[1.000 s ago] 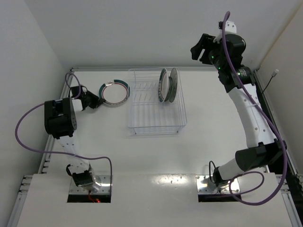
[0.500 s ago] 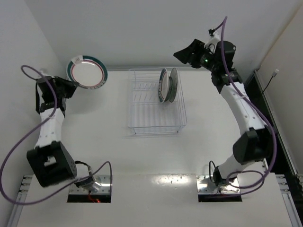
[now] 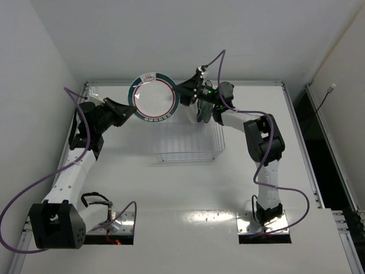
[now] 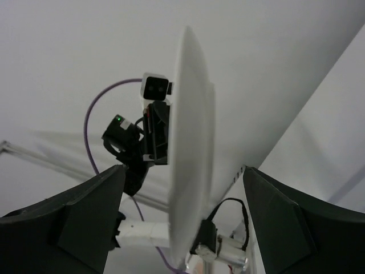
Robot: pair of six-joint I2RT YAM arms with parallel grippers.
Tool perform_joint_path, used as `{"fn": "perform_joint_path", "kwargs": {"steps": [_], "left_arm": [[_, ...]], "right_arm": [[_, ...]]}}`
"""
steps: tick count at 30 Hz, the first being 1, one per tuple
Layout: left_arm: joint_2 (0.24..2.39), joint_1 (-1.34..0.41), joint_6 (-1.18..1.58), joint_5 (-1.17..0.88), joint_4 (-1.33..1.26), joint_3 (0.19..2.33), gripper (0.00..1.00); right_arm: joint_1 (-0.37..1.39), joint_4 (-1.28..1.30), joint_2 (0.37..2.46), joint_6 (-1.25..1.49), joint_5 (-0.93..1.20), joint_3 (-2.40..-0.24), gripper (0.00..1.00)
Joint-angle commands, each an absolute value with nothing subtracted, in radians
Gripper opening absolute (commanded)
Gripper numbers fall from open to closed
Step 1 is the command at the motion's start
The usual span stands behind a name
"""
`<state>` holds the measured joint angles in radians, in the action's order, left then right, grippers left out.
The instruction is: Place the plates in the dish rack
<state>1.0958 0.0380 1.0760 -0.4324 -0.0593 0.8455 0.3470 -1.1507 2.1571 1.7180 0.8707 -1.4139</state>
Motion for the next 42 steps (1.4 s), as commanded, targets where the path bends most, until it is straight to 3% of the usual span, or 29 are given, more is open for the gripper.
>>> {"fn": "perform_joint_path", "kwargs": {"steps": [1,4,7,8,10,11,14,16,18,20,22,28,35,42], "left_arm": [[1.068,-0.004,1.111,-0.403,-0.156,0.867,0.00],[1.080,-0.054,1.111,-0.380,-0.178,0.867,0.00],[1.092,-0.086,1.111,-0.371,-0.189,0.876,0.00],[1.101,-0.100,1.111,-0.371,-0.189,0.876,0.00],[1.101,-0.109,1.111,-0.360,-0.189,0.876,0.00],[1.101,-0.109,1.111,-0.360,-0.189,0.876,0.00],[1.114,-0.109,1.101,-0.370,-0.189,0.887,0.02],[1.140,-0.109,1.079,-0.382,-0.161,0.910,0.25],[1.140,-0.091,1.023,-0.382,-0.060,0.955,0.54],[1.149,-0.069,0.974,-0.322,0.091,0.994,0.67],[1.149,-0.032,0.888,-0.240,0.237,1.057,0.74],[1.127,0.070,0.758,-0.097,0.420,1.117,0.78],[1.117,0.137,0.744,-0.173,0.410,1.017,0.78],[1.108,0.187,0.715,-0.216,0.410,0.963,0.78]], "right_arm": [[0.370,-1.131,2.051,1.529,0.908,-1.497,0.82],[0.399,-0.818,2.019,1.322,0.917,-1.551,0.82],[0.399,-0.801,2.019,1.324,0.917,-1.551,0.72],[0.399,-0.810,2.019,1.324,0.917,-1.551,0.59],[0.399,-0.810,2.019,1.324,0.917,-1.551,0.45],[0.399,-0.810,2.019,1.324,0.917,-1.551,0.32],[0.390,-0.796,2.006,1.324,0.917,-1.542,0.15],[0.390,-0.712,1.967,1.284,0.890,-1.542,0.01],[0.390,-0.587,1.931,1.145,0.852,-1.554,0.00],[0.390,-0.303,1.873,0.930,0.746,-1.587,0.00],[0.423,-0.011,1.842,0.783,0.563,-1.670,0.00],[0.570,0.300,1.779,0.525,0.016,-1.785,0.00],[0.753,0.534,1.933,0.439,-0.610,-1.997,0.00],[0.816,0.584,2.022,0.414,-0.863,-2.056,0.00]]}}
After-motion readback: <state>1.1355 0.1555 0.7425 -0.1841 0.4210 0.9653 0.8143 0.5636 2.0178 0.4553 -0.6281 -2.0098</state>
